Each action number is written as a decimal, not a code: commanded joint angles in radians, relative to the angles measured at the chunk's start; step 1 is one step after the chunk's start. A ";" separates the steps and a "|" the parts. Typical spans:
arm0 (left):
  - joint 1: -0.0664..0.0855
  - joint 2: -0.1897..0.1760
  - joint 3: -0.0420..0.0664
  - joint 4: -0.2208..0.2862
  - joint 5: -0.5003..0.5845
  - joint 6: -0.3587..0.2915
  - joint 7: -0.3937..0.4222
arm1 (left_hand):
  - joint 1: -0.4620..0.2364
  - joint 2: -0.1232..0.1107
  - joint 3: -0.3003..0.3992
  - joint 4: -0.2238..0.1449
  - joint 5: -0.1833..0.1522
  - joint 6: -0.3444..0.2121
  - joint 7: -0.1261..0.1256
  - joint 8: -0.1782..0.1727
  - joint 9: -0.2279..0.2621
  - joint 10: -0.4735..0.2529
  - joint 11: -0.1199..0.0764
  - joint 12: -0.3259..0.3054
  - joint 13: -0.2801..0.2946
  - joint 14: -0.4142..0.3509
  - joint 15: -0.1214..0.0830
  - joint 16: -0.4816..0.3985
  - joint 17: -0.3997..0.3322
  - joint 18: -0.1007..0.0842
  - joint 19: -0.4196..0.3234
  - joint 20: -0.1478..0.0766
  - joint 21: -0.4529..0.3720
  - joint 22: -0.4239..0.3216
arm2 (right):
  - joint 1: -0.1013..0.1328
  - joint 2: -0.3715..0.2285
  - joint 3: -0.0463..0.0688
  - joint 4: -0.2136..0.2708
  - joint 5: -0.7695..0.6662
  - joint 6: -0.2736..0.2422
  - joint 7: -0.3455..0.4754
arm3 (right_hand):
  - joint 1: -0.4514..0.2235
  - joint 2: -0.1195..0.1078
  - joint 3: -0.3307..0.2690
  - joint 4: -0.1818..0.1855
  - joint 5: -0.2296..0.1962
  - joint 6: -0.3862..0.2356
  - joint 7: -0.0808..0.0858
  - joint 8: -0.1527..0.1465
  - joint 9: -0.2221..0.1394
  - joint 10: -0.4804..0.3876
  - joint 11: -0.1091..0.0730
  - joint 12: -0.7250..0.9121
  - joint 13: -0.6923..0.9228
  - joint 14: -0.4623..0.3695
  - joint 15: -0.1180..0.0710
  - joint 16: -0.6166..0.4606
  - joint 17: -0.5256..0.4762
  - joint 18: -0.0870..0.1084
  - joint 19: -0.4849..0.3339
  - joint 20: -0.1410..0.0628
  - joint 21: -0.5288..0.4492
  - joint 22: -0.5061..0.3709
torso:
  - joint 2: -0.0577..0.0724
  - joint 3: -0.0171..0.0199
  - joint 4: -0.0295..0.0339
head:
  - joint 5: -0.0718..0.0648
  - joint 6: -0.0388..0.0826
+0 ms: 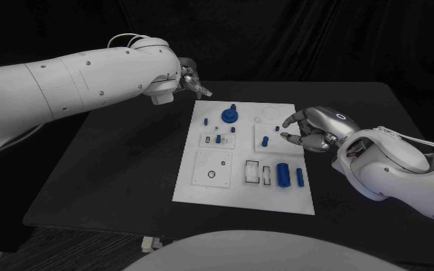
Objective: Assemble the parts on the task board
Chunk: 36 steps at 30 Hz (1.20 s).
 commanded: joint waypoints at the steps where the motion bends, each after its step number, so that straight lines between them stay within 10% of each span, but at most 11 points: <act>1: -0.026 0.031 0.000 -0.069 -0.030 0.132 0.026 | -0.009 0.009 0.000 0.014 -0.007 0.027 -0.001 -0.009 -0.011 0.105 0.003 0.003 0.263 0.104 0.009 0.003 0.263 -0.012 0.089 0.006 -0.003 0.251 | -0.001 -0.005 0.001 0.006 -0.004 -0.081 0.057 | -0.011 0.003 -0.002 0.013 0.005 0.008 -0.001 -0.003 -0.002 0.105 -0.009 0.002 0.263 0.107 -0.005 0.003 0.263 0.007 0.006 -0.002 0.005 0.128 | 0.000 0.0005 -0.0001 | -0.004 0.000; 6: -0.057 0.080 0.000 -0.168 -0.033 0.152 0.033 | -0.014 0.007 0.000 0.024 -0.009 0.055 -0.005 -0.035 -0.034 0.105 -0.001 0.003 0.263 0.104 0.008 0.003 0.263 -0.008 0.080 0.006 -0.020 0.245 | -0.001 -0.006 0.001 0.007 -0.004 -0.080 0.062 | -0.015 0.007 -0.002 0.020 0.006 0.010 -0.002 -0.004 -0.003 0.105 -0.010 0.002 0.263 0.107 -0.006 0.003 0.263 0.007 0.006 -0.003 0.005 0.128 | 0.000 0.0003 -0.0003 | -0.003 0.000; 11: -0.073 0.114 0.000 -0.226 -0.034 0.154 0.043 | -0.030 0.011 -0.006 0.042 -0.087 0.092 0.004 -0.131 -0.118 0.105 0.007 0.003 0.263 0.104 0.013 0.003 0.263 -0.006 0.077 0.010 -0.023 0.244 | -0.001 -0.003 0.001 0.005 -0.004 -0.076 0.062 | -0.015 0.011 0.000 0.023 0.010 0.012 -0.002 -0.006 -0.004 0.105 -0.010 0.002 0.263 0.107 -0.007 0.003 0.263 0.007 0.007 -0.004 0.007 0.129 | 0.003 -0.0018 -0.0057 | 0.001 0.000; 17: -0.080 0.140 0.000 -0.272 -0.034 0.133 0.070 | -0.019 0.017 -0.010 0.033 -0.092 0.090 0.029 -0.264 -0.263 0.105 0.027 0.003 0.263 0.104 0.031 0.003 0.263 -0.002 0.067 0.024 -0.041 0.237 | -0.001 0.001 0.001 0.004 -0.004 -0.069 0.060 | -0.011 0.013 0.003 0.023 0.016 0.013 -0.002 -0.007 -0.006 0.105 -0.011 0.002 0.263 0.107 -0.007 0.003 0.263 0.007 0.007 -0.004 0.006 0.129 | 0.004 -0.0018 -0.0044 | 0.004 0.000; 23: -0.084 0.144 0.000 -0.285 -0.034 0.077 0.111 | -0.002 0.010 -0.014 0.025 -0.097 -0.032 0.010 -0.324 -0.391 0.105 -0.008 0.003 0.263 0.104 0.001 0.003 0.263 0.006 0.050 0.002 -0.074 0.227 | -0.001 0.001 0.001 0.002 -0.004 -0.065 0.057 | -0.008 0.013 0.005 0.023 0.018 0.014 -0.003 -0.008 -0.006 0.105 -0.011 0.002 0.263 0.107 -0.007 0.003 0.263 0.007 0.007 -0.005 0.006 0.129 | 0.005 -0.0033 -0.0047 | 0.004 0.000; 27: -0.086 0.144 0.000 -0.292 -0.034 0.064 0.133 | 0.001 0.007 -0.021 0.023 -0.101 -0.238 -0.041 -0.332 -0.493 0.098 -0.047 -0.007 0.255 0.104 -0.029 0.003 0.263 0.011 0.041 -0.022 -0.094 0.221 | -0.001 0.001 0.001 0.000 -0.004 -0.062 0.055 | -0.006 0.013 0.005 0.022 0.019 0.014 -0.002 -0.008 -0.006 0.105 -0.011 0.002 0.263 0.107 -0.007 0.003 0.263 0.007 0.007 -0.005 0.005 0.129 | 0.003 -0.0017 -0.0052 | 0.007 0.000; 33: -0.091 0.148 0.000 -0.312 -0.034 0.095 0.137 | -0.039 0.011 -0.045 0.043 -0.108 0.138 0.008 -0.193 -0.433 0.105 0.002 0.003 0.263 0.104 0.004 0.003 0.263 0.007 0.045 -0.008 -0.089 0.223 | -0.001 0.001 0.001 -0.002 -0.004 -0.063 0.055 | -0.004 0.014 0.007 0.021 0.020 0.015 -0.002 -0.008 -0.007 0.105 -0.011 0.002 0.263 0.107 -0.007 0.003 0.263 0.007 0.008 -0.005 0.006 0.129 | 0.002 -0.0016 -0.0046 | -0.001 0.000; 36: -0.094 0.149 0.000 -0.315 -0.034 0.103 0.138 | -0.050 0.012 -0.052 0.045 -0.097 0.179 0.004 -0.182 -0.429 0.105 0.001 0.003 0.263 0.104 0.007 0.003 0.263 0.006 0.049 -0.001 -0.080 0.226 | -0.001 0.000 0.001 -0.002 -0.002 -0.068 0.059 | -0.004 0.014 0.007 0.021 0.020 0.015 -0.002 -0.008 -0.007 0.105 -0.011 0.002 0.263 0.107 -0.007 0.003 0.263 0.007 0.008 -0.005 0.006 0.129 | 0.003 -0.0019 -0.0043 | -0.002 0.000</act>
